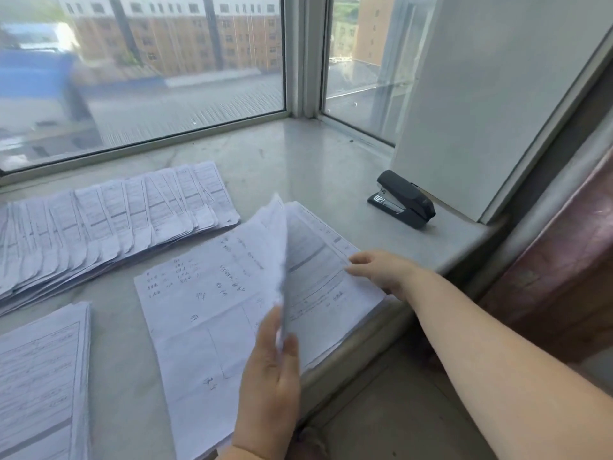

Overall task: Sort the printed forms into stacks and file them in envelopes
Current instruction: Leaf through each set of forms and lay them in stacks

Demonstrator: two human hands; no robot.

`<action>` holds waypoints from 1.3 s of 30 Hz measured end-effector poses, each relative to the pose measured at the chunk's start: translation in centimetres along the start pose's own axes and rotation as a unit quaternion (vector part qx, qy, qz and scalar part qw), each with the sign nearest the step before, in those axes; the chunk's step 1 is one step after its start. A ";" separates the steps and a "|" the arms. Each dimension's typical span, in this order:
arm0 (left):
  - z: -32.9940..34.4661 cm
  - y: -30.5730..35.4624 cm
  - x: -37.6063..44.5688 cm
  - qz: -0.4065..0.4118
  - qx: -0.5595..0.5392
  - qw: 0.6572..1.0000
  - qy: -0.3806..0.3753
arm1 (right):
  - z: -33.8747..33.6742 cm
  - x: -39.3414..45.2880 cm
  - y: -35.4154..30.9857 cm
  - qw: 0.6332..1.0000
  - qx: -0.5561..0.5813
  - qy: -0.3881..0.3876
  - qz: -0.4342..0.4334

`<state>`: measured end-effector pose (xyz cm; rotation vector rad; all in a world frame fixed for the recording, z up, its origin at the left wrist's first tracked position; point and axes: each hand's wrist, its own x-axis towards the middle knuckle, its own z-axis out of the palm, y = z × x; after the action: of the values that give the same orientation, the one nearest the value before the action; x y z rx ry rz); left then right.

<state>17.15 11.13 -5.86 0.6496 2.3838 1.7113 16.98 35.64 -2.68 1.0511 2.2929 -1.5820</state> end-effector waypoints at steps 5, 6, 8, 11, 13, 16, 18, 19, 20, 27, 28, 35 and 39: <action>-0.4 -0.1 0.0 0.003 0.184 0.960 -0.211 | -1.2 -3.0 1.1 0.937 0.103 0.316 -0.104; -0.8 0.2 -0.1 -0.003 0.164 0.967 -0.196 | -0.5 -4.3 1.2 0.927 0.124 0.334 -0.121; -2.4 0.6 -0.4 0.022 0.149 0.973 -0.173 | 2.5 -7.0 1.0 0.934 0.166 0.282 -0.143; -6.4 0.3 -0.9 0.084 0.168 0.972 -0.143 | 9.4 -10.9 0.2 0.973 0.143 0.116 -0.136; -10.2 -0.5 -1.5 0.092 0.196 0.970 -0.113 | 14.0 -12.7 -0.4 0.983 0.121 0.033 -0.132; -16.7 -2.0 -2.9 0.056 0.252 0.963 -0.074 | 20.1 -14.7 -1.6 0.987 0.080 -0.041 -0.134; -20.6 -3.3 -4.3 0.025 0.271 0.960 -0.066 | 23.4 -15.7 -2.3 0.986 0.074 -0.068 -0.135; -22.2 -3.9 -5.2 0.011 0.271 0.960 -0.068 | 24.7 -16.1 -2.6 0.986 0.066 -0.078 -0.134; -23.5 -4.4 -6.2 0.001 0.267 0.961 -0.072 | 25.9 -16.5 -2.9 0.986 0.053 -0.085 -0.131; -26.8 -6.7 -11.3 -0.007 0.278 0.947 -0.159 | 30.1 -17.9 -2.6 0.991 -0.001 -0.106 -0.085; -27.0 -7.0 -11.5 -0.007 0.268 0.952 -0.148 | 30.5 -18.1 -2.5 0.992 0.011 -0.101 -0.073; -28.1 -8.1 -12.0 -0.009 0.190 0.975 -0.113 | 31.3 -18.5 -2.6 0.993 0.085 -0.076 -0.019; -28.1 -8.4 -12.3 -0.007 0.160 0.981 -0.107 | 31.7 -18.7 -3.2 0.988 0.108 -0.106 -0.011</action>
<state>16.08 -20.66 -5.68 0.8120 2.5166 1.1887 20.97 -1.03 -4.47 0.8547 2.0370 -1.8850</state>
